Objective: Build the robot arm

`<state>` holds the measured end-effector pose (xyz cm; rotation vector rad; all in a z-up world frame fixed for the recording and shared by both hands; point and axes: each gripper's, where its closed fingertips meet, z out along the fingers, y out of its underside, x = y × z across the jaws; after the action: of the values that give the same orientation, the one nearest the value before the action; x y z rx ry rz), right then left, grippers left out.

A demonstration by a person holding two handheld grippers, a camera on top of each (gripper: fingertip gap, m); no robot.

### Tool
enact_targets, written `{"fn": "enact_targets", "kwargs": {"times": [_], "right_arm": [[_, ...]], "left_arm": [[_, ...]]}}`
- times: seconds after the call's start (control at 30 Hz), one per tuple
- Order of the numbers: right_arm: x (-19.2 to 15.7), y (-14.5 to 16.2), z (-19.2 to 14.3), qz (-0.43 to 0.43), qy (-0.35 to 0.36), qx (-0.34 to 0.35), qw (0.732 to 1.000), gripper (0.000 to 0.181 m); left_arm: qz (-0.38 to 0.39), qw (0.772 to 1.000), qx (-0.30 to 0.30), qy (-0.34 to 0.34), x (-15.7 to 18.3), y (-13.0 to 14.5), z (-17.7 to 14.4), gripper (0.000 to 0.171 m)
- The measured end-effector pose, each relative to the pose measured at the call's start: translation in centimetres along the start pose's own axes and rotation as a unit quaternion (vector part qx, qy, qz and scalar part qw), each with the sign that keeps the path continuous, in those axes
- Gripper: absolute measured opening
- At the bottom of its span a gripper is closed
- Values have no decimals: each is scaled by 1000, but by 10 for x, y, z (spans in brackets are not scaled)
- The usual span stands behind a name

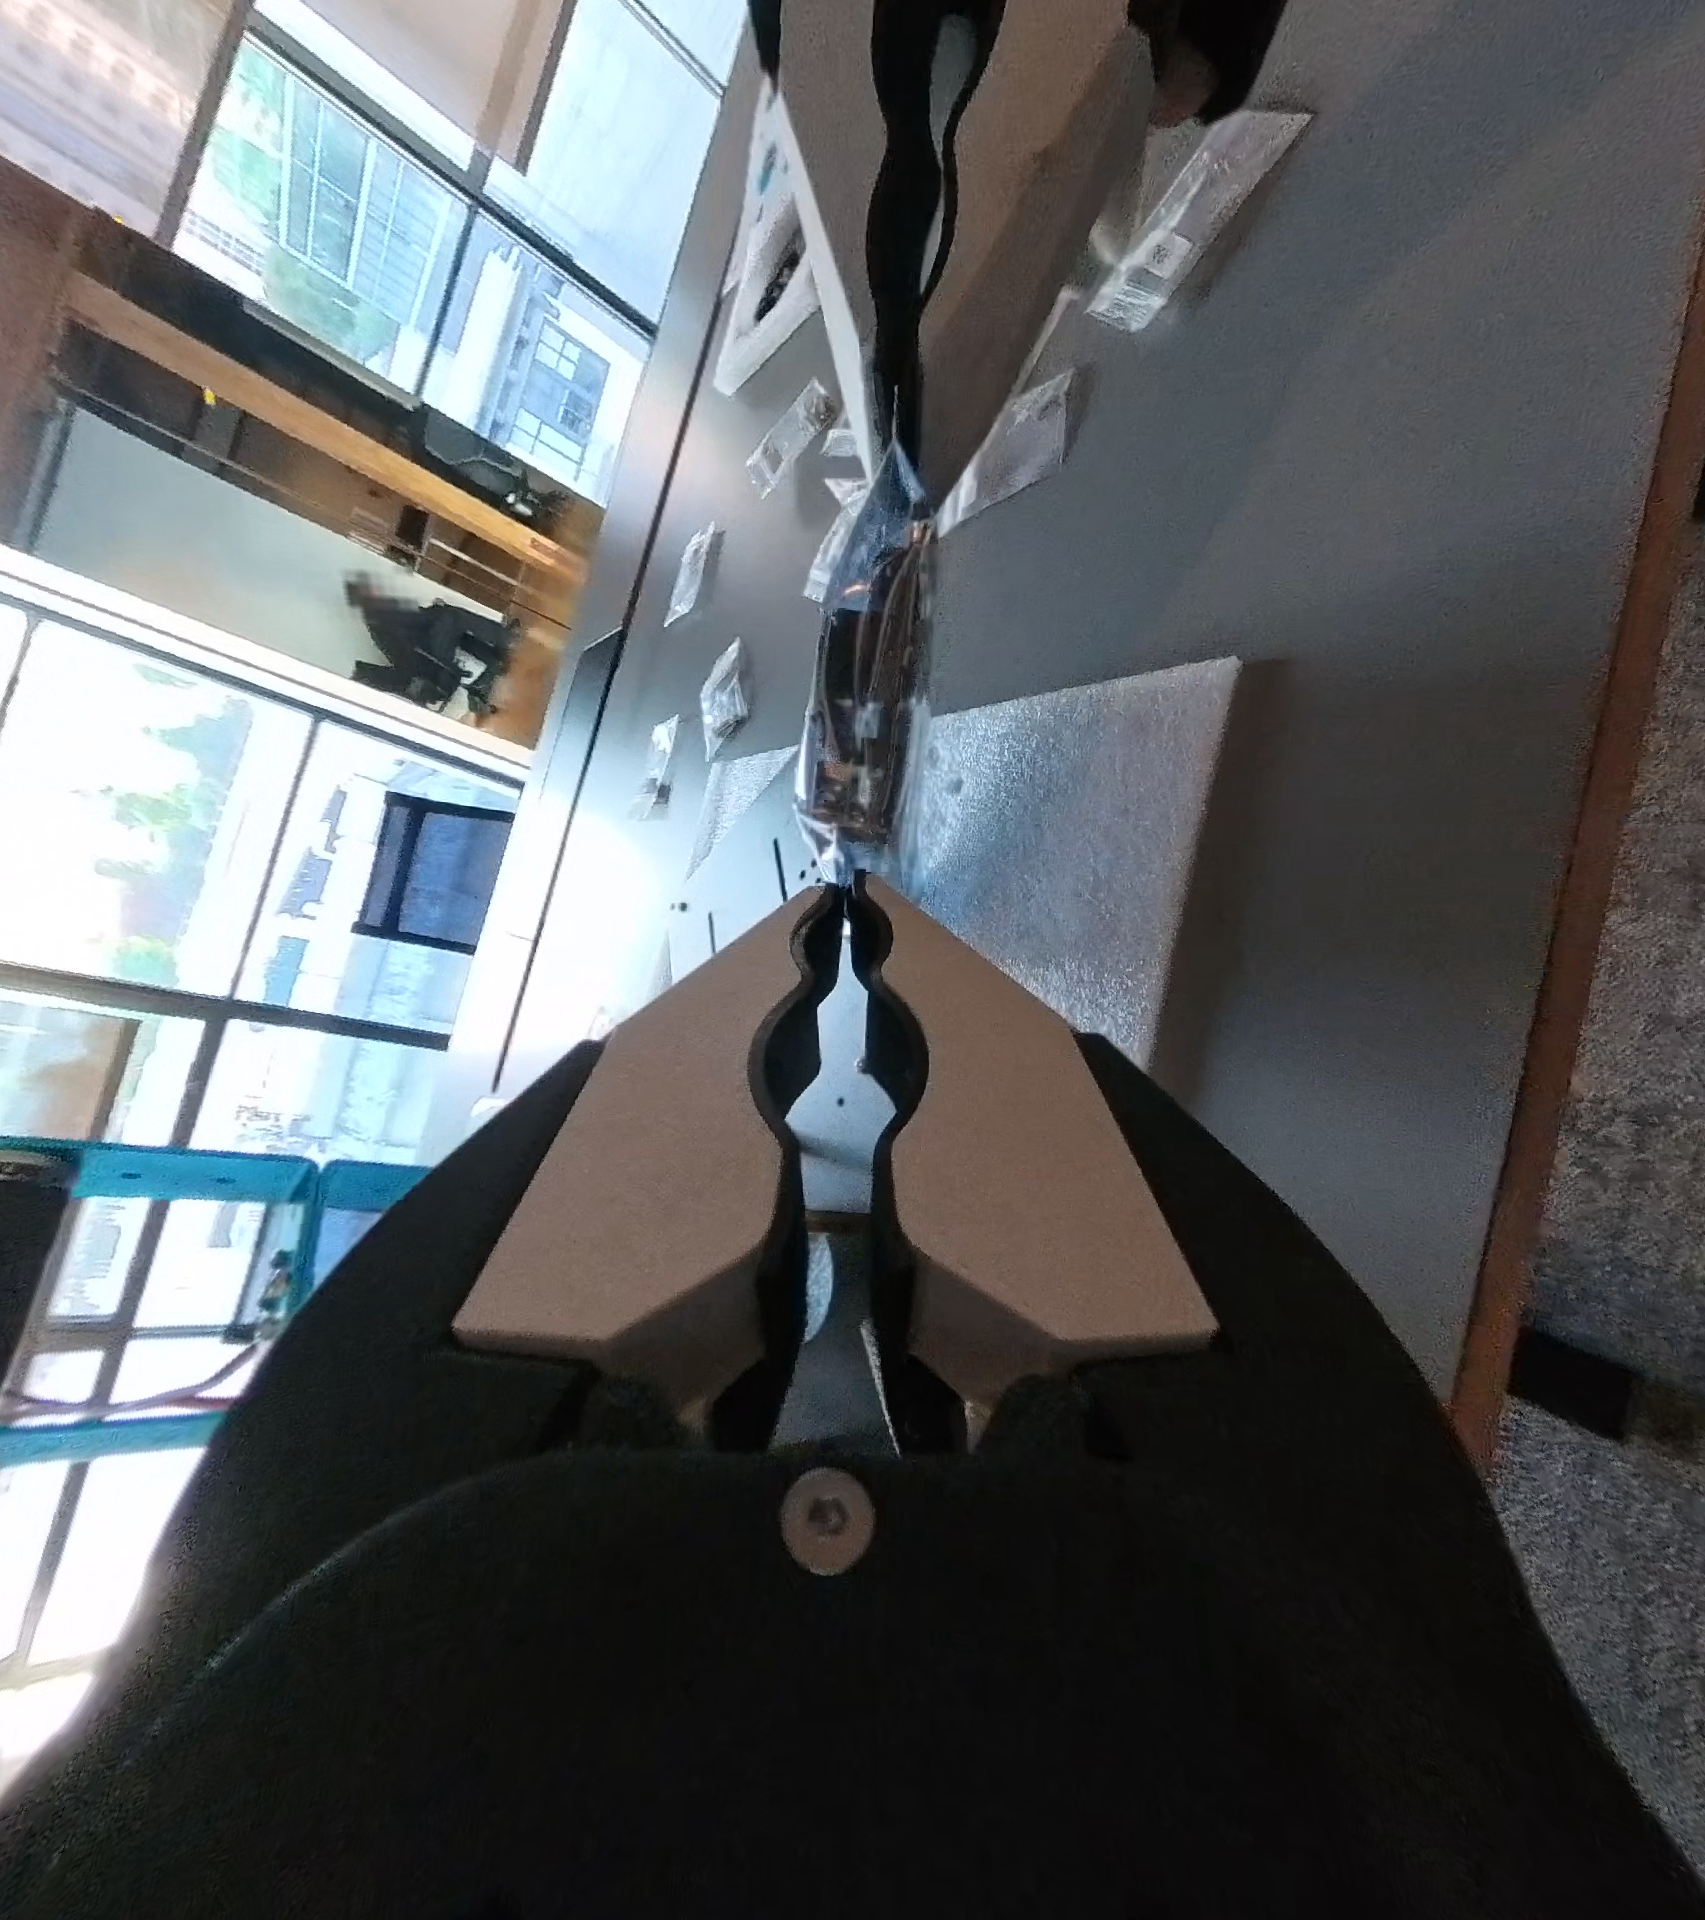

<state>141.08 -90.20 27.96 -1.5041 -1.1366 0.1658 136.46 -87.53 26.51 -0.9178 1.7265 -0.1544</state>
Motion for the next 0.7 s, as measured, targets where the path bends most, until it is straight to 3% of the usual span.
{"fn": "enact_targets", "kwargs": {"times": [0.07, 0.13, 0.23, 0.3, 0.4, 0.47, 0.53, 0.6, 0.7], "right_arm": [[9, 0, -2, 77, -30, 4, 997, 0], [20, -17, -10, 87, -33, 31, 995, 0], [29, -15, -7, 139, -61, 30, 988, 0], [37, -23, -9, 100, -39, 31, 994, 0], [34, -11, -1, 151, -77, 0, 986, 0], [42, -17, -2, 133, -55, 18, 989, 0], [44, -8, 1, 172, -73, -2, 982, 0], [54, -20, -3, 154, -51, 26, 986, 0], [54, -9, -2, 188, -69, 8, 980, 0]], "left_arm": [[-27, 1000, -5, 14, -6, -4, 4, 0], [-53, 998, 9, 22, -16, -10, 5, 0], [-115, 992, 8, 59, -21, -7, 12, 0], [-140, 988, 26, 65, -29, -11, 9, 0], [-162, 984, 8, 77, -37, -4, 12, 0], [-173, 982, 17, 74, -43, -6, 13, 0], [-191, 978, 9, 85, -44, -3, 16, 0], [-204, 975, 19, 81, -48, -7, 16, 0], [-228, 970, 9, 88, -51, -7, 20, 0]]}}
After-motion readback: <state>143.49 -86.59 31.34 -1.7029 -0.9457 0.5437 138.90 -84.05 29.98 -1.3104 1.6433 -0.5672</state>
